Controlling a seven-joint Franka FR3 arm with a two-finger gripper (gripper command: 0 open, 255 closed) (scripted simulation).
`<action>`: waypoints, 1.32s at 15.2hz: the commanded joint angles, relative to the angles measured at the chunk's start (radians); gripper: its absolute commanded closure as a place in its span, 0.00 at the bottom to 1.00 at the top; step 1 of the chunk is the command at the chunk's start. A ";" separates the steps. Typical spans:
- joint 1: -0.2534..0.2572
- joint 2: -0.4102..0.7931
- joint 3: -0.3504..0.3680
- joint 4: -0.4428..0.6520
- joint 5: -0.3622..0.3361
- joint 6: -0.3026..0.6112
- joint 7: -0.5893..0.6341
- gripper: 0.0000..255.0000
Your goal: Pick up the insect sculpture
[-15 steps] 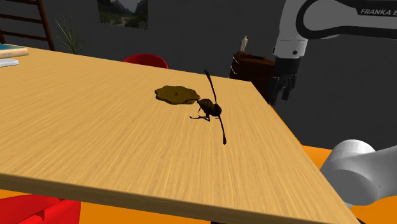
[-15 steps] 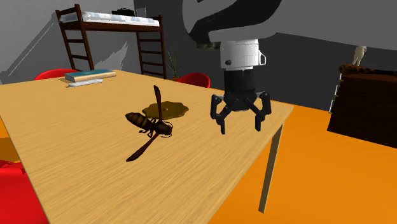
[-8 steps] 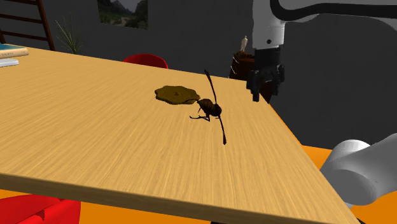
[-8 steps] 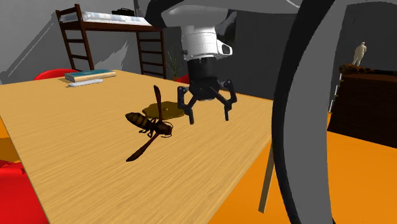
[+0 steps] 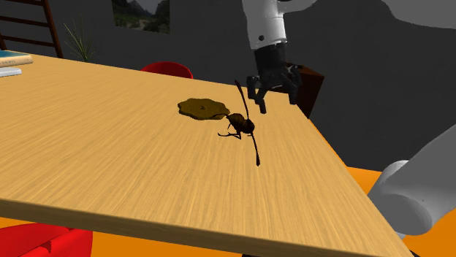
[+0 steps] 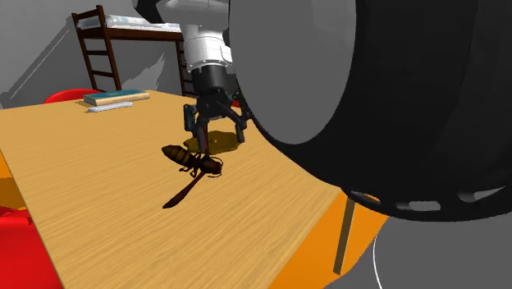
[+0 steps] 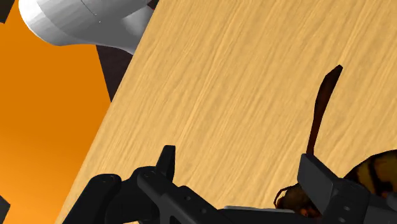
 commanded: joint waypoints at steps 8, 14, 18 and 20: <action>0.083 0.486 0.115 0.514 0.024 -0.184 0.489 0.00; 0.076 0.456 0.108 0.394 0.024 -0.094 0.462 0.00; 0.075 0.451 0.108 0.369 0.023 -0.074 0.457 1.00; 0.075 0.450 0.108 0.368 0.024 -0.073 0.458 1.00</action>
